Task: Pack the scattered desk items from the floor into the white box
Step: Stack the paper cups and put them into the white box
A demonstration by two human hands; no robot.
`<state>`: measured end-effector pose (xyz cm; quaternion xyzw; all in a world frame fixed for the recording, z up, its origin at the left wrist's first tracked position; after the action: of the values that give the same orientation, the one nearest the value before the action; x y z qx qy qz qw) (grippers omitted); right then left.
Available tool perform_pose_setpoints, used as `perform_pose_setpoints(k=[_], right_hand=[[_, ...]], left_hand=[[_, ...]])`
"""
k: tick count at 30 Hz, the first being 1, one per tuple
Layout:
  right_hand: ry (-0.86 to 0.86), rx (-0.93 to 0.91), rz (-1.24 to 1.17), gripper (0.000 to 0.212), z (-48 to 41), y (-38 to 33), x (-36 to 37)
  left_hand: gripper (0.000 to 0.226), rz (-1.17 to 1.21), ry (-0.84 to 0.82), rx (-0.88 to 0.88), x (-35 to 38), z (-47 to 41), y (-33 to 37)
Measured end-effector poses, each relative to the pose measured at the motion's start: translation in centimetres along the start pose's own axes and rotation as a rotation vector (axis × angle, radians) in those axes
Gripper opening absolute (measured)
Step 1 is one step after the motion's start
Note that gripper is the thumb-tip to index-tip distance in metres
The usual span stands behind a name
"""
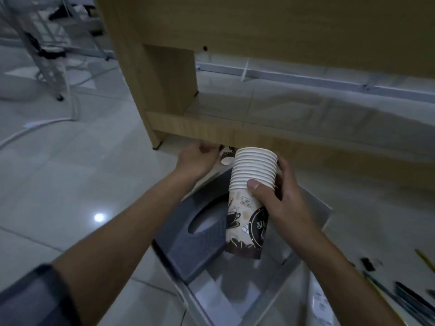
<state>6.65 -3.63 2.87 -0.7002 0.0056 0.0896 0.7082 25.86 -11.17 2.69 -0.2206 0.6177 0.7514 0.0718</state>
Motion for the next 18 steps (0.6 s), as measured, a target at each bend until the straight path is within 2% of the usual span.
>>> perform_pose_setpoints(k=[2, 5, 7, 9, 11, 13, 14, 16, 17, 18], right_hand=[[-0.006, 0.029, -0.023, 0.085, -0.9, 0.8, 0.3], [-0.024, 0.055, -0.048, 0.085, -1.5, 1.8, 0.7], [-0.029, 0.067, -0.068, 0.08, -1.5, 2.4, 0.8], [-0.035, 0.068, -0.07, 0.078, -1.4, 2.8, 0.8], [-0.043, 0.063, -0.053, 0.084, -1.3, 3.0, 0.7], [-0.039, 0.072, -0.065, 0.089, -1.4, 3.0, 0.7], [-0.039, 0.074, -0.073, 0.09, -1.5, 3.0, 0.7], [-0.044, 0.072, -0.068, 0.09, -1.6, 2.9, 1.0], [-0.047, 0.069, -0.061, 0.09, -1.7, 2.8, 1.1], [-0.046, 0.066, -0.051, 0.089, -1.7, 2.8, 1.1]], left_hand=[[0.003, -0.015, -0.124, -0.159, 1.6, -3.2, -0.8], [0.06, -0.093, -0.261, -0.342, 4.2, -7.5, -3.7], [0.109, -0.018, -0.277, -0.453, 5.7, -9.4, -5.9], [0.152, 0.093, -0.262, -0.48, 7.4, -12.0, -9.0], [0.164, 0.118, -0.203, -0.449, 8.8, -14.1, -10.8], [0.142, 0.05, -0.168, -0.372, 8.9, -13.7, -9.2], [0.119, 0.004, -0.168, -0.332, 9.0, -13.6, -8.5], [0.059, -0.082, -0.21, -0.277, 9.2, -13.5, -7.8], [0.038, -0.093, -0.234, -0.261, 9.2, -13.4, -7.6], [0.031, -0.092, -0.261, -0.264, 9.0, -13.5, -7.8]])
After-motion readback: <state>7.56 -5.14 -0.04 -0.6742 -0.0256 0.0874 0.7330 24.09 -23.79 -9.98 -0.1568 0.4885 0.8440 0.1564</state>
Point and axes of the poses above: each hand's wrist, its own z-axis away from the middle knuckle, its own x-axis out of the palm, y = z × x, the point moved 4 cm from there along -z, towards the middle knuckle, and after that the axes turned 2 degrees about x, right-handed, at the moved point
